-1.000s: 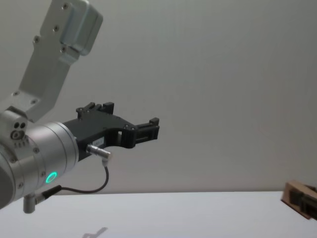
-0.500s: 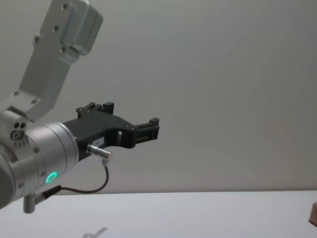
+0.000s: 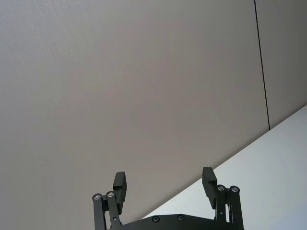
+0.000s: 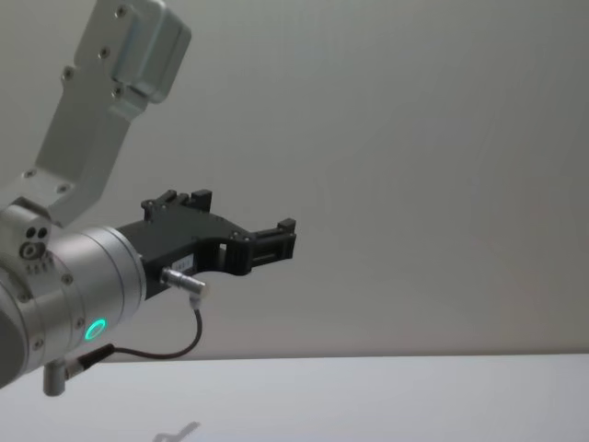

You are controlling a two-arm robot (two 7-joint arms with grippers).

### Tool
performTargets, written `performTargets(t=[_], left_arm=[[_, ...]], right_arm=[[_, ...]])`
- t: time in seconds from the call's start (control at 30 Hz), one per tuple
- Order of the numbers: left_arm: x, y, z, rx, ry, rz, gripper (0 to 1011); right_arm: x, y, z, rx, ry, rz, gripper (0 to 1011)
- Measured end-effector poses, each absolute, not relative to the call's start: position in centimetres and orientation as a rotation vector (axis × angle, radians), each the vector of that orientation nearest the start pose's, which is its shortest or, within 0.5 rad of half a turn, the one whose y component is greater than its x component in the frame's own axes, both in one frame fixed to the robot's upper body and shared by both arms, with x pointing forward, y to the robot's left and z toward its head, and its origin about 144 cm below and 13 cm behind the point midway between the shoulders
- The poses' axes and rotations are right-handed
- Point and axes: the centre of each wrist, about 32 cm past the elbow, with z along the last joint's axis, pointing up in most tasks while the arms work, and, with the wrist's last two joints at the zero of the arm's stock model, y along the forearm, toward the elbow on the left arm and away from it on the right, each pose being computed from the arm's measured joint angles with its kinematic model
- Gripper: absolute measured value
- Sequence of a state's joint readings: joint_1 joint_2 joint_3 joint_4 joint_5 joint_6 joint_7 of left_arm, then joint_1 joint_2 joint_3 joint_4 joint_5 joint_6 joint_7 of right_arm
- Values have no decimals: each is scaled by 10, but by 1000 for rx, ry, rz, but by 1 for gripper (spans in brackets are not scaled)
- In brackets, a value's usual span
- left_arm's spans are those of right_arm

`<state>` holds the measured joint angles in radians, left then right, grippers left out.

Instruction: Use the one hand to pick up the stamp and affix it onto the A4 paper.

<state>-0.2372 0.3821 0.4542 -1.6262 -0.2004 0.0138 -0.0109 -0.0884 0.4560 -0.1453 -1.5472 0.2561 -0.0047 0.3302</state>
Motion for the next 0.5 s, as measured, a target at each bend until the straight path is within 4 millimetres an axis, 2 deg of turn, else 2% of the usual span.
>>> performTargets(t=[0.5], left_arm=[[492,198,1204,61,-268,1124,1001]], right_arm=[[427,-323,1112,-281,18,-1102,221]])
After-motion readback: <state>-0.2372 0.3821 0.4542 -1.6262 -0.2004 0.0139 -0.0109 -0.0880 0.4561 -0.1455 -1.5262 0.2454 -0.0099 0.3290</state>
